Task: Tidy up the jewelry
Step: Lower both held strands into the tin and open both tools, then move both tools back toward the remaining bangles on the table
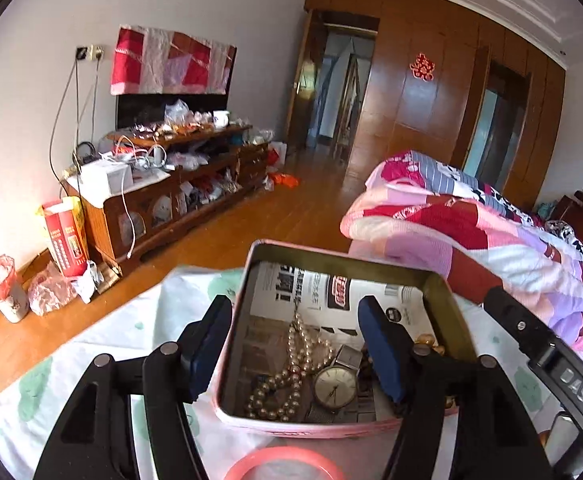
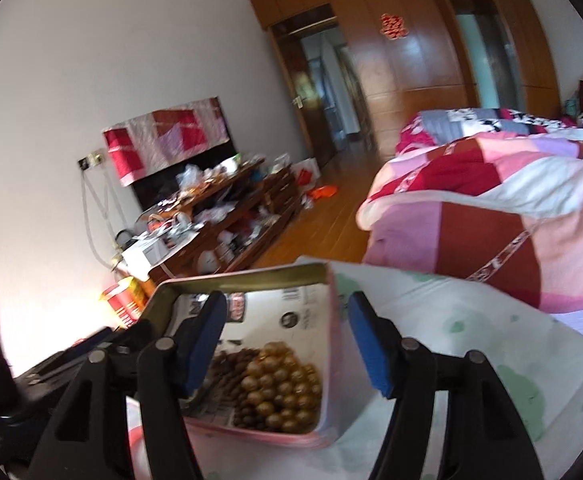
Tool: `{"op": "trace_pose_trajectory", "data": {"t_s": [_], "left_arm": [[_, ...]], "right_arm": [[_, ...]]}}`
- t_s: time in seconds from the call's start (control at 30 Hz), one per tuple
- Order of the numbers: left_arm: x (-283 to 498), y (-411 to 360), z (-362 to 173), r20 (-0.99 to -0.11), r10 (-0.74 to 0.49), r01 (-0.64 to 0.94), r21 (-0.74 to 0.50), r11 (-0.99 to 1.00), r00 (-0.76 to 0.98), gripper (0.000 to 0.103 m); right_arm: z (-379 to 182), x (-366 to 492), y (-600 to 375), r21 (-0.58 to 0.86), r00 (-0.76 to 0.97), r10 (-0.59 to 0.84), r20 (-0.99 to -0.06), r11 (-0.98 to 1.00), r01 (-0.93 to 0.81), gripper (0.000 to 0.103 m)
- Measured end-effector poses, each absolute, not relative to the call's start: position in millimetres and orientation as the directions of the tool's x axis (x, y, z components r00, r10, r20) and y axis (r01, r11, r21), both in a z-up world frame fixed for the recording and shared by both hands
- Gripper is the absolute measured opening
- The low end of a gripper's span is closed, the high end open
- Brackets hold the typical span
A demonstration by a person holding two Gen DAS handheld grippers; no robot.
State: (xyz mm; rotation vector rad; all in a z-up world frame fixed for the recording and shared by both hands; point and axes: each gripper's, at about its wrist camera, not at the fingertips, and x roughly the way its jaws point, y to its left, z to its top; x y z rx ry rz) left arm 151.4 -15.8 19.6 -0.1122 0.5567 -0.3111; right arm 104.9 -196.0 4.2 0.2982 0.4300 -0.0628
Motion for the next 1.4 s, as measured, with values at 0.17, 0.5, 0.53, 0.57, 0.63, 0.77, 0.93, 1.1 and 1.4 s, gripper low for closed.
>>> {"op": "trace_pose_trajectory", "data": {"t_s": [0.17, 0.5, 0.53, 0.57, 0.63, 0.77, 0.93, 1.1, 1.4], "left_arm": [[140.1, -9.2, 20.8, -0.513, -0.327, 0.250, -0.216, 0.944, 0.794, 0.066], [92.8, 10.5, 12.7, -0.550, -0.314, 0.226, -0.223, 0.948, 0.774, 0.066], [86.3, 12.8, 10.5, -0.554, -0.314, 0.226, -0.224, 0.948, 0.771, 0.066], [81.6, 13.0, 9.3, -0.558, -0.313, 0.225, -0.222, 0.949, 0.768, 0.066], [72.7, 15.5, 6.9, -0.566, -0.312, 0.227, -0.217, 0.949, 0.763, 0.066], [53.9, 25.7, 3.1, -0.574, -0.320, 0.229, -0.227, 0.947, 0.754, 0.066], [34.4, 36.4, -6.6, -0.605, -0.321, 0.222, -0.234, 0.946, 0.729, 0.066], [16.3, 45.7, -15.0, -0.635, -0.320, 0.219, -0.235, 0.947, 0.703, 0.066], [-4.0, 47.1, -16.3, -0.648, -0.322, 0.241, -0.215, 0.947, 0.690, 0.066]], "right_arm": [[2.4, 103.8, -211.4, 0.308, 0.894, -0.035, -0.447, 0.932, 0.190, 0.066], [-9.5, 68.2, -213.3, 0.292, 0.843, -0.038, -0.537, 0.929, 0.228, 0.066], [-10.4, 64.5, -213.4, 0.293, 0.841, -0.035, -0.541, 0.929, 0.226, 0.066], [-11.8, 57.7, -212.9, 0.293, 0.838, -0.030, -0.545, 0.929, 0.224, 0.066], [-14.4, 50.0, -212.2, 0.290, 0.832, -0.027, -0.554, 0.930, 0.224, 0.066], [-17.1, 30.9, -208.1, 0.290, 0.823, -0.009, -0.568, 0.933, 0.211, 0.066], [-18.4, 14.4, -196.4, 0.270, 0.820, 0.004, -0.573, 0.945, 0.184, 0.066], [-24.2, 2.8, -188.2, 0.257, 0.808, 0.026, -0.589, 0.954, 0.157, 0.066], [-23.3, -15.3, -180.8, 0.275, 0.801, 0.069, -0.595, 0.954, 0.122, 0.066]]}}
